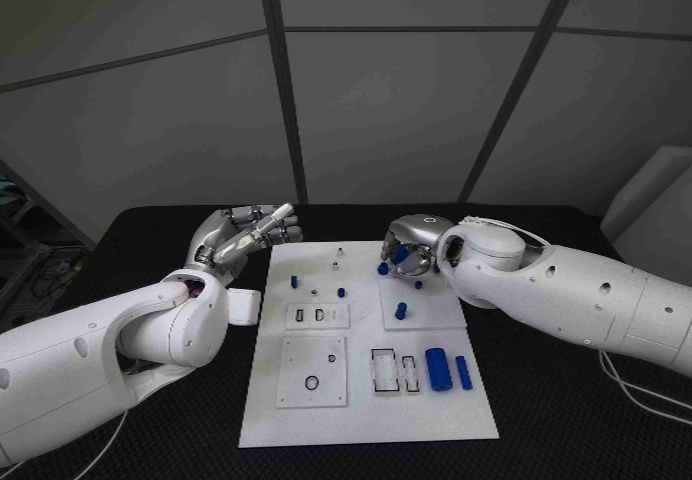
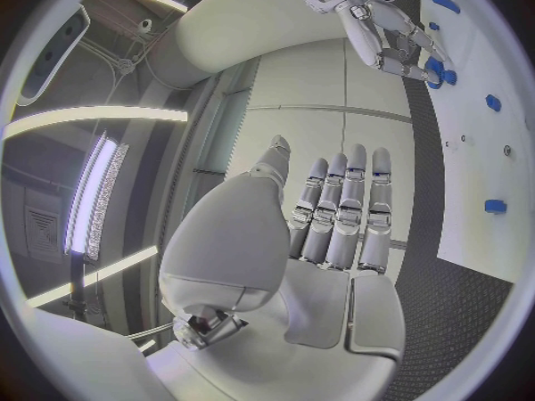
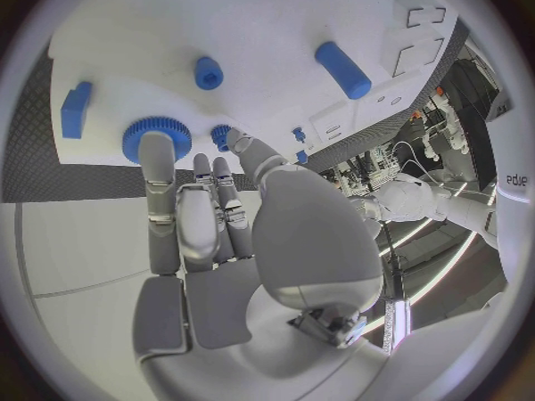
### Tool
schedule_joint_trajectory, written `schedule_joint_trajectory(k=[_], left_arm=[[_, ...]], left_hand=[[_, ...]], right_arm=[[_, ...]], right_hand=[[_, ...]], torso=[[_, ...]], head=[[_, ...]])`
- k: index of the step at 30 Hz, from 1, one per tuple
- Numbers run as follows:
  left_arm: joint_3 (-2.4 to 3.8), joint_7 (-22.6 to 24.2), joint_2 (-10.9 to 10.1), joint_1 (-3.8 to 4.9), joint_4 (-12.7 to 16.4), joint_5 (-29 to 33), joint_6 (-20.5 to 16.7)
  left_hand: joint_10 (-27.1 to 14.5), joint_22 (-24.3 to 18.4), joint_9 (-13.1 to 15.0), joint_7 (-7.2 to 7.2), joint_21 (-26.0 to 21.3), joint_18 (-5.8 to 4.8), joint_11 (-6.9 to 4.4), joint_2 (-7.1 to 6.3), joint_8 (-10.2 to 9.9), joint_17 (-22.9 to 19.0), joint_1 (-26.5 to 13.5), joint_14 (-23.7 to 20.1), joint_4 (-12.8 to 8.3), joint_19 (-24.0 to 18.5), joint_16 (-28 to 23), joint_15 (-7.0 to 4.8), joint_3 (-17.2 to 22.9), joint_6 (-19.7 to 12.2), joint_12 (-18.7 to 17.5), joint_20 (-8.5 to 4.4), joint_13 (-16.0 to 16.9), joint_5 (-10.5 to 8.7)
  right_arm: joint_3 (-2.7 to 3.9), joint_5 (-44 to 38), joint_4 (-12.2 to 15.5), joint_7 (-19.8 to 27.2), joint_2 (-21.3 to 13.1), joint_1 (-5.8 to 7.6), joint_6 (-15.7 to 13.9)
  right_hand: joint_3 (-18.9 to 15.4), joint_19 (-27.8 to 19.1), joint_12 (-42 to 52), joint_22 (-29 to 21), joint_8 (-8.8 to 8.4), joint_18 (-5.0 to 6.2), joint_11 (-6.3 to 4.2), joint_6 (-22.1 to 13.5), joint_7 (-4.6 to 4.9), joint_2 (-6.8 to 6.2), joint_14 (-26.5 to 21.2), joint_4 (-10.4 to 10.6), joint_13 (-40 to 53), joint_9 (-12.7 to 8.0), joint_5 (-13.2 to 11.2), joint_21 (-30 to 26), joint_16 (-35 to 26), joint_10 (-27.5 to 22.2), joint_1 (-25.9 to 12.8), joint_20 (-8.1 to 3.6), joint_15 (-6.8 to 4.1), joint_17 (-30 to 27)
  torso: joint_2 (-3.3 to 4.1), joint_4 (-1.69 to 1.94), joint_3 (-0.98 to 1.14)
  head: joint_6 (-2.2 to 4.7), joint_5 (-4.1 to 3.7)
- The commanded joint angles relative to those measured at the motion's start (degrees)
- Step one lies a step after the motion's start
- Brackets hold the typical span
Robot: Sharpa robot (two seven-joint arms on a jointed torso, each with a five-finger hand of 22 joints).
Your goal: Assemble the parts on the task board
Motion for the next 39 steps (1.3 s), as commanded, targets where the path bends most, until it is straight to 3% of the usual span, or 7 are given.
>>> schedule_joint_trajectory(k=[1,14,39], left_arm=[[0.05,-0.03,-0.05,0.08,0.21,-0.62,0.73],[0.05,-0.36,-0.24,0.08,0.19,-0.62,0.73],[0.05,-0.83,-0.35,0.09,-0.07,-0.62,0.74]], left_hand=[[-0.17,-0.09,-0.05,0.2,0.07,0.41,0.27,0.25,-0.4,-0.06,-0.25,-0.02,-0.07,0.44,-0.21,0.21,-0.16,0.01,-0.16,0.03,-0.05,-0.28],[-0.17,-0.09,-0.05,0.2,0.07,0.41,0.27,0.25,-0.4,-0.06,-0.25,-0.02,-0.07,0.44,-0.21,0.21,-0.16,0.01,-0.16,0.03,-0.05,-0.28],[-0.28,-0.15,-0.05,0.28,0.02,0.4,0.34,0.42,-0.58,-0.07,-0.21,-0.01,-0.22,0.4,-0.39,0.26,-0.18,-0.03,-0.36,0.06,-0.05,-0.31]], right_arm=[[0.05,-1.07,-0.24,-0.46,0.32,0.17,0.75],[0.05,-1.11,-0.7,-0.33,0.98,0.22,0.06],[0.05,-1.11,-1.06,-0.02,1.89,0.22,3.19]], right_hand=[[0.7,0.58,0.38,1.23,-0.09,-0.62,-0.18,-0.56,0.08,-0.03,2.53,0.14,-0.01,0.01,-0.25,1.04,0.85,0.77,0.7,0.15,0.5,0.83],[2.63,0.77,0.68,3.61,-0.07,-0.85,-0.42,-0.76,0.14,0.02,2.57,0.66,-0.06,0.02,-0.32,3.16,2.17,2.0,0.64,0.09,0.4,2.24],[6.5,1.22,0.74,7.35,0.21,-1.28,-1.24,0.27,0.17,-0.59,2.66,1.39,0.07,0.19,-0.49,6.41,3.9,5.64,0.46,-0.35,-0.23,4.03]], torso=[[0.15,0.16,0.0],[0.39,0.05,0.16],[0.59,0.27,0.15]], head=[[0.02,0.08],[0.08,0.2],[-0.13,0.07]])
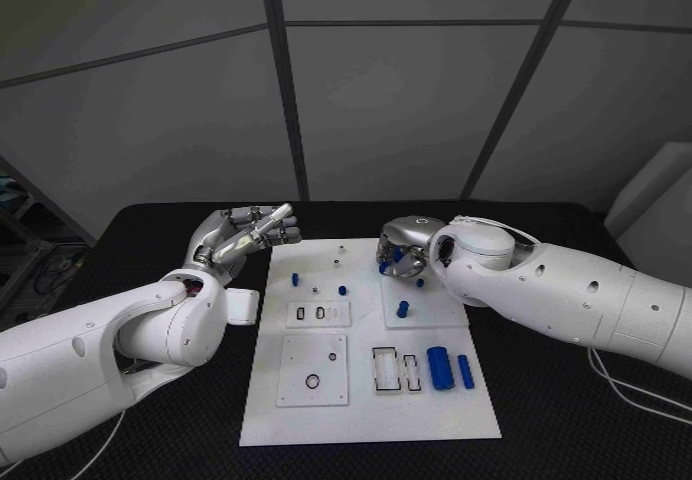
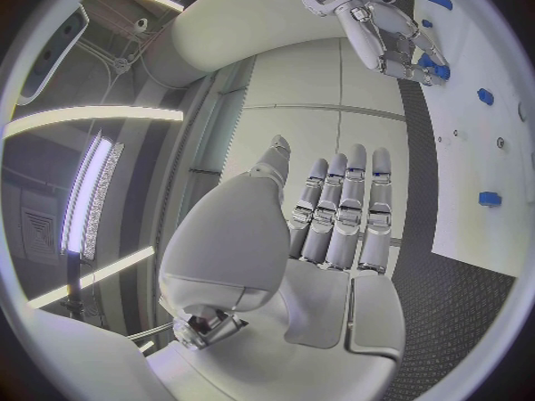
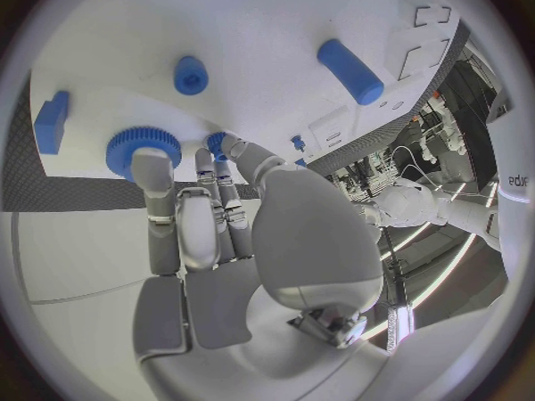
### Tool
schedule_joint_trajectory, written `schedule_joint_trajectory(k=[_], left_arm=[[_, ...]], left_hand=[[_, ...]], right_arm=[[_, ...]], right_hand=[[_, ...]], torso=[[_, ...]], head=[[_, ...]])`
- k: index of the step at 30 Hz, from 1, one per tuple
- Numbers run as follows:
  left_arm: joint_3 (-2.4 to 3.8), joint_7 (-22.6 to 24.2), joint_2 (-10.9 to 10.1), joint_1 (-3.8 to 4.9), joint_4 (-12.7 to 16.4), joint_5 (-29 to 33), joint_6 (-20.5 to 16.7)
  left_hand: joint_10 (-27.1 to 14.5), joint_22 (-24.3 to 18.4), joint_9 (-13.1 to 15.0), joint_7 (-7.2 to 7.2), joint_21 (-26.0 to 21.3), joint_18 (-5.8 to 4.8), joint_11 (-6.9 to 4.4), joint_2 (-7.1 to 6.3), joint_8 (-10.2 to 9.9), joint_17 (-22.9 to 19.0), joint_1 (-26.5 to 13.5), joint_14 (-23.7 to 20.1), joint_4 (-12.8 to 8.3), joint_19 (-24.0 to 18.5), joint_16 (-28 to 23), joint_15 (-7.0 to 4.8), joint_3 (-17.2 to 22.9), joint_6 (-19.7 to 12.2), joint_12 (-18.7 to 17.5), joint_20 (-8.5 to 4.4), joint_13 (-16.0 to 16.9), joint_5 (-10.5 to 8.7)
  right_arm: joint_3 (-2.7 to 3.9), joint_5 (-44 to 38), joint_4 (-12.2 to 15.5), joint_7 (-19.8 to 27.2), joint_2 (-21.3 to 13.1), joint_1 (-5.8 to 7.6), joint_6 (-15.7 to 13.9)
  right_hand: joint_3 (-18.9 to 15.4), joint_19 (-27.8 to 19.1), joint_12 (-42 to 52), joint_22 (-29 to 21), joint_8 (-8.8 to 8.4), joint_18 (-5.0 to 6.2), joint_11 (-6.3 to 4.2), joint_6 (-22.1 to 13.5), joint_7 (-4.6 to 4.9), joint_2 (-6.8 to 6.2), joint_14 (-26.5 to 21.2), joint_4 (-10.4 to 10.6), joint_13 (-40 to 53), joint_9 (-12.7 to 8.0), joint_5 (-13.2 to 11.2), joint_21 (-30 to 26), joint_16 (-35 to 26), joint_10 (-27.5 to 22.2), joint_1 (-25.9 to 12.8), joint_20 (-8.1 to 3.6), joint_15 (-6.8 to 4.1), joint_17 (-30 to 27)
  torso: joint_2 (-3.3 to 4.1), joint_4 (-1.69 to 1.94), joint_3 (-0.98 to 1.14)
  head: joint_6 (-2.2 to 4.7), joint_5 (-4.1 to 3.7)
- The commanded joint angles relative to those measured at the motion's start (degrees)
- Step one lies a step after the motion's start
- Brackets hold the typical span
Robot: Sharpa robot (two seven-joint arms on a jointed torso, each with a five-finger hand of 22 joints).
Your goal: Assemble the parts on the task board
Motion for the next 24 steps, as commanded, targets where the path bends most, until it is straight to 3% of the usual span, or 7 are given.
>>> schedule_joint_trajectory(k=[1,9,14,24], left_arm=[[0.05,0.05,-0.03,0.08,0.0,-0.55,0.62],[0.05,-0.14,-0.07,0.08,0.01,-0.55,0.59],[0.05,-0.25,-0.09,0.09,0.02,-0.55,0.64],[0.05,-0.42,-0.31,0.12,0.02,-0.55,0.67]], left_hand=[[-0.13,-0.09,-0.06,0.27,0.03,0.4,0.19,0.42,-0.38,-0.08,-0.22,-0.01,-0.23,0.41,-0.39,0.26,-0.18,-0.02,-0.36,0.06,-0.06,-0.31],[-0.16,-0.11,-0.06,0.28,0.01,0.41,0.21,0.53,-0.44,-0.08,-0.13,0.01,-0.32,0.4,-0.45,0.27,-0.14,-0.02,-0.44,0.07,-0.06,-0.31],[-0.16,-0.11,-0.06,0.28,0.01,0.41,0.21,0.53,-0.44,-0.08,-0.13,0.01,-0.32,0.4,-0.45,0.27,-0.14,-0.02,-0.44,0.07,-0.06,-0.31],[-0.2,-0.14,-0.06,0.3,0.0,0.41,0.22,0.62,-0.52,-0.08,-0.04,0.04,-0.44,0.39,-0.52,0.28,-0.12,-0.03,-0.52,0.08,-0.06,-0.33]], right_arm=[[0.04,-0.37,-0.01,0.26,0.12,0.12,0.88],[0.04,-0.37,-0.28,0.17,0.41,0.12,0.18],[0.04,-0.6,-0.37,0.17,0.54,0.12,-1.63],[0.04,-1.43,0.68,1.04,0.48,0.12,-7.71]], right_hand=[[0.48,0.42,-0.01,0.34,0.24,-0.41,0.03,0.67,0.04,-0.29,2.67,0.06,0.08,0.08,-0.21,0.58,0.34,0.62,0.14,0.03,-0.26,0.24],[1.89,0.59,-0.03,1.48,0.77,-0.54,-0.25,2.45,0.03,0.17,2.7,0.48,0.19,0.32,-0.25,1.56,0.81,2.34,0.31,-0.13,-0.47,0.64],[3.57,0.8,-0.22,2.39,1.19,-0.65,-0.5,3.96,-0.1,0.99,2.7,0.17,0.27,0.49,-2.01,2.35,1.14,3.38,1.4,-0.29,-0.76,0.96],[5.07,2.89,-0.56,7.24,1.51,-1.43,-0.85,5.77,-0.24,0.27,2.58,-0.51,0.52,0.65,1.04,5.59,1.37,5.4,1.91,-0.43,-1.16,0.93]], torso=[[0.01,0.09,-0.01],[0.09,0.08,0.01],[0.12,0.1,-0.01],[0.1,0.1,0.04]], head=[[-0.02,0.05],[0.06,0.05],[0.02,-0.02],[0.24,0.07]])
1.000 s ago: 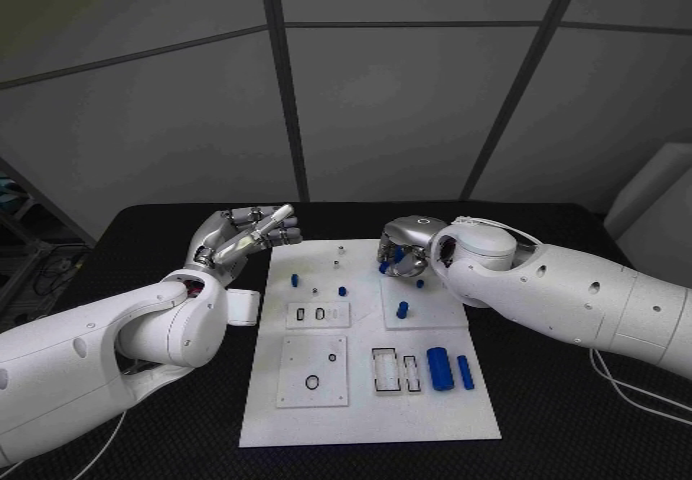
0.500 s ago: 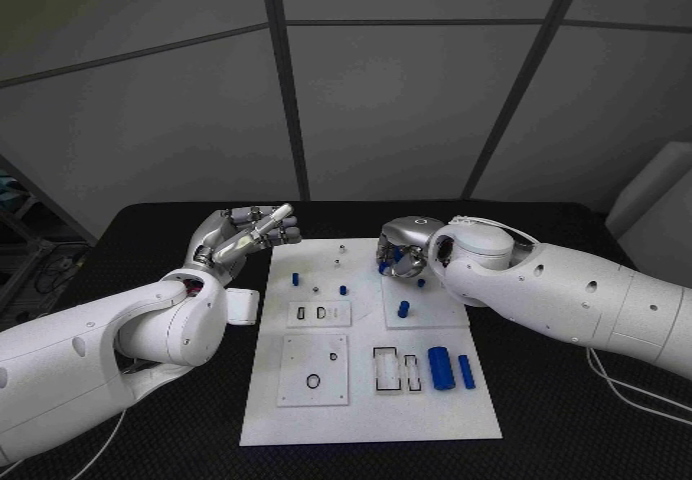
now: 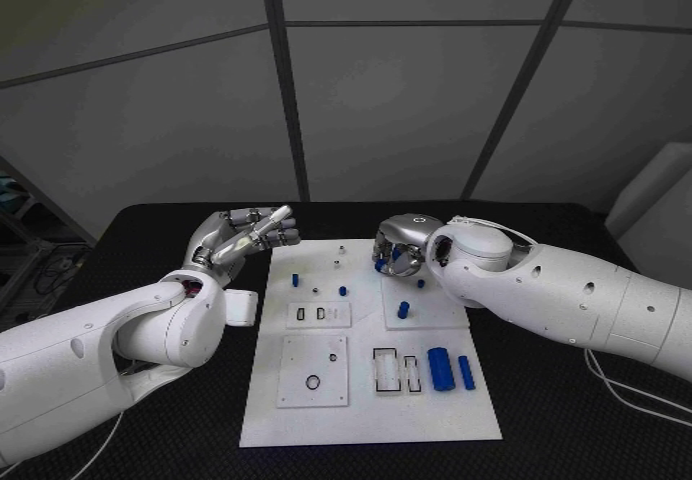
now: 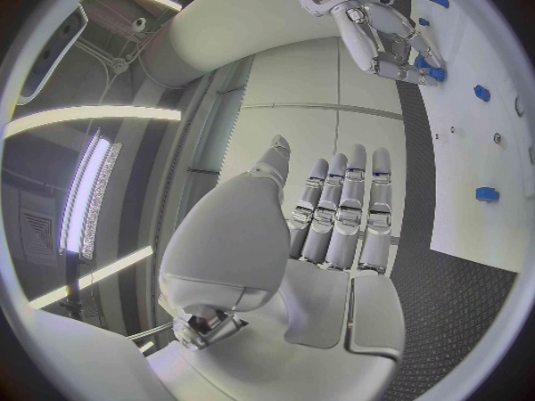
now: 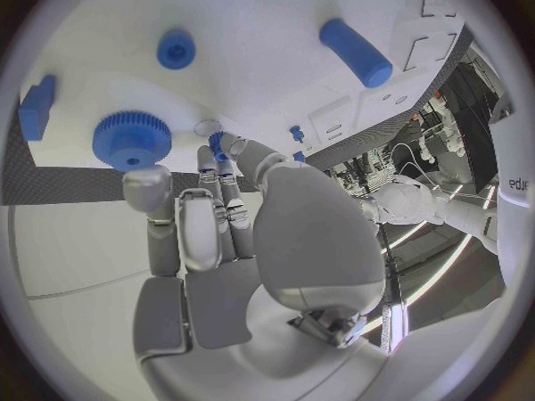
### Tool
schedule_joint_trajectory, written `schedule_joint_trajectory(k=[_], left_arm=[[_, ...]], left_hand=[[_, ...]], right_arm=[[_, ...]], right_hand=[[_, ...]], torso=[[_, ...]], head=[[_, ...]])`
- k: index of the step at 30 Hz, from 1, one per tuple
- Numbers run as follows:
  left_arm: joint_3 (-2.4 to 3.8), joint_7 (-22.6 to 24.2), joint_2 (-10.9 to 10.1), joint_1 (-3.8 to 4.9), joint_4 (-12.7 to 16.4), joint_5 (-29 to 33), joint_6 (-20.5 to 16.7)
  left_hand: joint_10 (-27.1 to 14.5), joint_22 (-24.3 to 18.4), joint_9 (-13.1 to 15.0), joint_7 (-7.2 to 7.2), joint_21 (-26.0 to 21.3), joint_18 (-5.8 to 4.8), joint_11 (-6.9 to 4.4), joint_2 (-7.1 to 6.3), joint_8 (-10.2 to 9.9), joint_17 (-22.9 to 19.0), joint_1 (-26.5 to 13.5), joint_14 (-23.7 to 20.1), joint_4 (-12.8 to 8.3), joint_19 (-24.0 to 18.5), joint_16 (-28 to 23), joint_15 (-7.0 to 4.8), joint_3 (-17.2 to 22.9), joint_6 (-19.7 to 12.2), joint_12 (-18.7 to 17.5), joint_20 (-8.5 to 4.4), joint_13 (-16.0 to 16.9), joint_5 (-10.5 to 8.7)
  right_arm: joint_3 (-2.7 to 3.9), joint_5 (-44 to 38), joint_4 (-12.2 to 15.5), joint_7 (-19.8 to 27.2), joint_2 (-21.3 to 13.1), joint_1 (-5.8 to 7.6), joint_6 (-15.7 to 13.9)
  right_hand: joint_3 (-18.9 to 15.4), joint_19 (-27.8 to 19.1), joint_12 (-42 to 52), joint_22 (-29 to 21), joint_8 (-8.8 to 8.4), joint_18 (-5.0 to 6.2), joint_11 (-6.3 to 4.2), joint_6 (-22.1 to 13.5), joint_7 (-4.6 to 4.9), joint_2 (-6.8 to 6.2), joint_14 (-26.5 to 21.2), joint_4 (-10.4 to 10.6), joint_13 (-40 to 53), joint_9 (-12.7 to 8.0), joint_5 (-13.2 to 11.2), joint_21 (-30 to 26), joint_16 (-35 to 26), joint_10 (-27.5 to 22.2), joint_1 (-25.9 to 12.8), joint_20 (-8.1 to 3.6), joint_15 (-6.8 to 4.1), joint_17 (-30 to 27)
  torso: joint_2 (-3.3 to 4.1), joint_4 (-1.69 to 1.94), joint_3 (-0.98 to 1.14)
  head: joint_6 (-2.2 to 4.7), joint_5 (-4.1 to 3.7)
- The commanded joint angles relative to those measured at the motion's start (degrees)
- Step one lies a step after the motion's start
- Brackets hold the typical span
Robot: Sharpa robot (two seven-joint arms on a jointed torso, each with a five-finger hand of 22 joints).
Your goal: Assemble the parts on the task board
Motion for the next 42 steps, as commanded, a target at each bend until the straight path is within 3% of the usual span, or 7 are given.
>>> schedule_joint_trajectory(k=[1,6,11,20,31,42], left_arm=[[0.05,0.07,-0.12,0.1,0.08,-0.53,0.67],[0.05,0.02,-0.29,0.11,0.15,-0.53,0.65],[0.05,0.07,-0.35,0.12,0.2,-0.53,0.65],[0.06,-0.02,-0.13,0.14,0.23,-0.53,0.83],[0.07,-0.1,-0.03,0.15,0.07,-0.53,0.78],[0.09,-0.15,-0.04,0.2,0.36,-0.53,0.78]], left_hand=[[-0.11,-0.09,-0.06,0.3,0.0,0.41,0.13,0.62,-0.28,-0.08,-0.04,0.04,-0.28,0.39,-0.25,0.28,0.04,-0.03,-0.29,0.08,-0.06,-0.33],[-0.12,-0.1,-0.06,0.31,-0.01,0.4,0.14,0.64,-0.3,-0.08,-0.02,0.04,-0.32,0.39,-0.28,0.28,0.05,-0.03,-0.32,0.09,-0.06,-0.33],[-0.11,-0.32,-0.04,0.37,-0.3,0.34,0.23,0.74,-0.59,-0.21,-0.12,-0.39,-0.62,-0.05,-0.93,0.47,-0.17,0.04,-0.62,0.23,-0.04,-0.35],[-0.09,-0.35,-0.04,0.37,-0.35,0.33,0.24,0.75,-0.62,-0.22,-0.17,-0.45,-0.64,-0.13,-1.03,0.5,-0.21,0.07,-0.65,0.25,-0.03,-0.35],[-0.02,-0.44,-0.03,0.37,-0.45,0.34,0.26,0.83,-0.71,-0.29,-0.27,-0.7,-0.74,-0.29,-1.37,0.58,-0.32,0.16,-0.75,0.32,-0.02,-0.35],[-0.02,-0.44,-0.03,0.37,-0.45,0.34,0.26,0.83,-0.71,-0.29,-0.27,-0.7,-0.74,-0.29,-1.37,0.58,-0.32,0.16,-0.75,0.32,-0.02,-0.35]], right_arm=[[0.05,-1.0,0.68,0.69,-0.12,0.11,-5.12],[0.06,-1.49,1.24,0.24,0.04,0.26,-7.97],[0.06,-1.72,0.06,-0.13,1.72,0.56,-10.78],[0.06,-1.84,-3.94,-0.88,6.2,0.86,-13.44],[0.05,-1.92,-8.23,-0.61,10.35,0.96,-11.24],[0.03,-2.18,-10.87,-1.11,12.01,1.02,-8.4]], right_hand=[[0.38,0.24,-0.3,0.2,0.18,-0.54,-0.06,0.51,0.06,0.01,2.59,-0.07,0.14,0.14,0.34,0.38,0.31,0.33,0.46,-0.04,-0.33,-0.08],[0.52,0.2,-0.59,0.33,0.1,-0.53,0.0,0.58,0.07,-0.25,2.58,-0.15,0.09,0.12,0.48,0.53,0.35,0.27,0.4,-0.1,-0.24,-0.1],[0.45,0.21,-0.9,0.64,0.0,-0.59,0.02,0.71,0.03,-0.57,2.58,0.19,0.06,0.1,0.1,0.79,0.38,0.37,-0.24,-0.06,-0.21,-0.17],[0.19,0.19,-1.3,0.95,-0.17,-0.64,-0.03,0.85,-0.02,-1.09,2.59,0.88,0.03,0.07,-0.43,1.05,0.54,0.58,-1.28,0.09,-0.31,-0.04],[0.38,0.16,-1.73,1.1,-0.43,-0.64,0.0,0.75,0.04,-1.14,2.56,1.29,-0.02,0.0,0.37,1.2,0.64,0.55,-1.6,0.21,-0.36,0.02],[0.4,0.11,-1.84,1.04,-0.5,-0.62,0.04,0.71,0.1,-1.22,2.6,1.38,-0.02,-0.03,0.54,1.18,0.8,0.53,-1.69,0.22,-0.34,0.31]], torso=[[-0.01,0.01,0.04],[0.04,0.03,0.0],[0.17,-0.05,0.06],[0.2,0.35,-0.04],[0.3,0.42,-0.05],[0.32,0.35,-0.01]], head=[[0.05,0.1],[0.33,0.11],[0.75,0.34],[0.37,0.24],[0.16,0.87],[-0.18,1.11]])
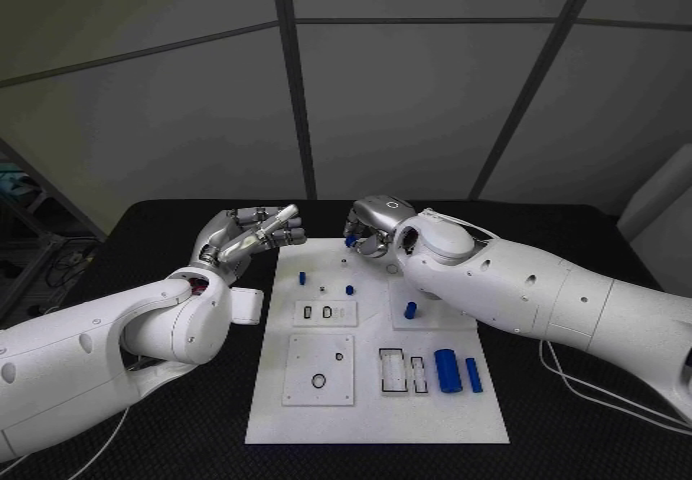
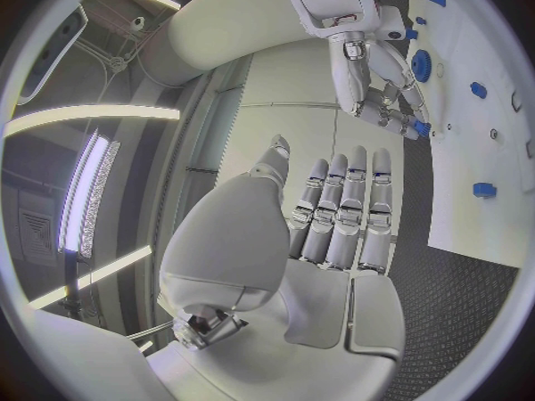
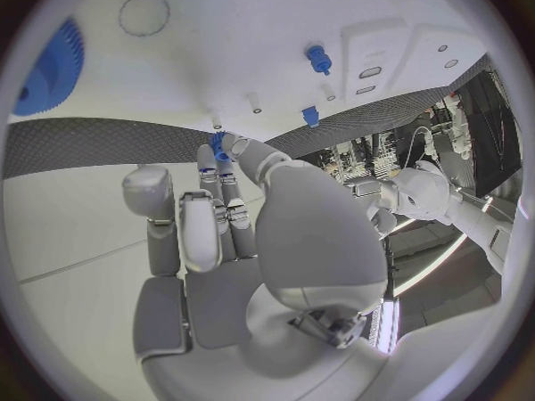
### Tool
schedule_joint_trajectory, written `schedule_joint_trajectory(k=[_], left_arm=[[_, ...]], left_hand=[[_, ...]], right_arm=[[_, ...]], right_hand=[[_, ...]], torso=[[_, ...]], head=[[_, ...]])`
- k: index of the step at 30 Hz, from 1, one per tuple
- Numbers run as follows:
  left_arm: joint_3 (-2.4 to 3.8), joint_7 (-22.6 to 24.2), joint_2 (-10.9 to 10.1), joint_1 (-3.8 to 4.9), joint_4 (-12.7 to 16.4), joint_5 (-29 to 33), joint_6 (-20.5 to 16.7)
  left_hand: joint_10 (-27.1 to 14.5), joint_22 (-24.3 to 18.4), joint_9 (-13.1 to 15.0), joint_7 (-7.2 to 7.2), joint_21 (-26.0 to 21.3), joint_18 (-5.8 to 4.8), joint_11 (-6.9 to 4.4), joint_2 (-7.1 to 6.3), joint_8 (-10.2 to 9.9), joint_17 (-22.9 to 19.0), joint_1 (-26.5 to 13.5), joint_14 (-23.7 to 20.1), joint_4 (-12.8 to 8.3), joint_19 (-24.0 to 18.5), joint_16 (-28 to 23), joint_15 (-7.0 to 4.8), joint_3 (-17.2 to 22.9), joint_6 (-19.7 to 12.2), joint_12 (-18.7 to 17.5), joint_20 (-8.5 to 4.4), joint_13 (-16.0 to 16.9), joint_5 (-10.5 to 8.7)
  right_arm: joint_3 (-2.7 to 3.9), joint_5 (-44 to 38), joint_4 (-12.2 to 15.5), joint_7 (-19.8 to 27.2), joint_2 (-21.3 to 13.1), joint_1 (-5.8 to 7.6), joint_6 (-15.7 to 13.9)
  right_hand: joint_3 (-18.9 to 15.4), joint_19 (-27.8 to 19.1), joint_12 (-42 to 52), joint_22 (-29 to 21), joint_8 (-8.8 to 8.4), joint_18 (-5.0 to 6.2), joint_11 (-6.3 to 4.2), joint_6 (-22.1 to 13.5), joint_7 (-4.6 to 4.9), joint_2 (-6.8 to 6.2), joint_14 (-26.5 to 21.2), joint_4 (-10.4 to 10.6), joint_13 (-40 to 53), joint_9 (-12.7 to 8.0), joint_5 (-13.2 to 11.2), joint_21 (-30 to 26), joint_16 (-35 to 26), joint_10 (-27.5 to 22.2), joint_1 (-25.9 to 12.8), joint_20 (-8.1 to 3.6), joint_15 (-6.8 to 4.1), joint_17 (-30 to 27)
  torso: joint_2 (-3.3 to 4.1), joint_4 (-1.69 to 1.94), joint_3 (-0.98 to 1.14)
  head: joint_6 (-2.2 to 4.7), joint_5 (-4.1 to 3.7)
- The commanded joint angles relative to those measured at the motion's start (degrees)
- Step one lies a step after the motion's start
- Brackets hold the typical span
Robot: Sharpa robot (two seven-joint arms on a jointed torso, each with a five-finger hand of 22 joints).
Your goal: Assemble the parts on the task board
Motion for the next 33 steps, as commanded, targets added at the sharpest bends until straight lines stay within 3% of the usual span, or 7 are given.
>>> schedule_joint_trajectory(k=[1,8,19,33], left_arm=[[0.06,0.22,0.04,0.11,0.19,-0.5,0.69],[0.06,0.19,-0.14,0.14,0.25,-0.5,0.63],[0.07,0.16,-0.03,0.22,0.31,-0.5,0.75],[0.07,0.08,-0.08,0.32,0.29,-0.5,0.85]], left_hand=[[-0.02,-0.07,-0.03,0.37,-0.13,0.34,0.26,0.6,-0.25,-0.06,-0.04,-0.17,-0.35,-0.07,-0.19,0.06,0.07,0.16,-0.12,0.1,-0.02,-0.34],[-0.02,-0.07,-0.03,0.37,-0.13,0.34,0.26,0.6,-0.25,-0.06,-0.04,-0.17,-0.35,-0.07,-0.19,0.06,0.07,0.16,-0.12,0.1,-0.02,-0.34],[0.01,-0.1,-0.03,0.38,-0.16,0.34,0.27,0.62,-0.29,-0.09,-0.07,-0.25,-0.4,-0.12,-0.33,0.08,0.02,0.19,-0.17,0.13,-0.02,-0.35],[0.01,-0.1,-0.03,0.38,-0.16,0.34,0.27,0.62,-0.29,-0.09,-0.07,-0.25,-0.4,-0.12,-0.33,0.08,0.02,0.19,-0.17,0.13,-0.02,-0.35]], right_arm=[[0.03,-0.65,-0.45,-0.32,0.31,0.15,2.08],[0.03,-0.93,-0.97,-0.56,0.53,0.15,3.39],[0.02,-1.38,-2.59,-0.41,1.74,0.16,3.63],[0.01,-1.69,-4.66,0.38,2.98,0.15,3.45]], right_hand=[[-0.06,0.12,-0.28,-0.02,-0.15,-0.65,0.16,0.28,0.21,-0.05,2.6,0.27,-0.05,0.02,0.19,0.26,0.24,0.43,-0.52,0.22,-0.35,0.05],[-0.08,0.03,-0.34,-0.15,-0.18,-0.63,0.18,0.27,0.21,-0.09,2.57,0.34,-0.06,0.02,0.14,0.2,0.17,0.41,-0.59,0.24,-0.34,-0.11],[-0.1,-0.04,-0.51,-0.16,-0.3,-0.62,0.23,0.18,0.25,-0.2,2.54,0.49,-0.07,-0.02,-0.21,0.2,0.18,0.32,-0.74,0.28,-0.29,-0.15],[-0.09,-0.25,-0.92,-0.3,-0.77,-0.6,0.42,-0.46,0.38,-0.55,2.52,0.81,-0.15,-0.18,-0.56,0.13,0.3,-0.3,-1.05,0.42,-0.12,-0.02]], torso=[[0.0,-0.05,0.03],[0.01,-0.14,0.04],[0.02,0.09,0.0],[0.05,-0.08,0.08]], head=[[-0.17,0.19],[-0.31,0.26],[-0.32,-0.1],[-0.39,0.39]])
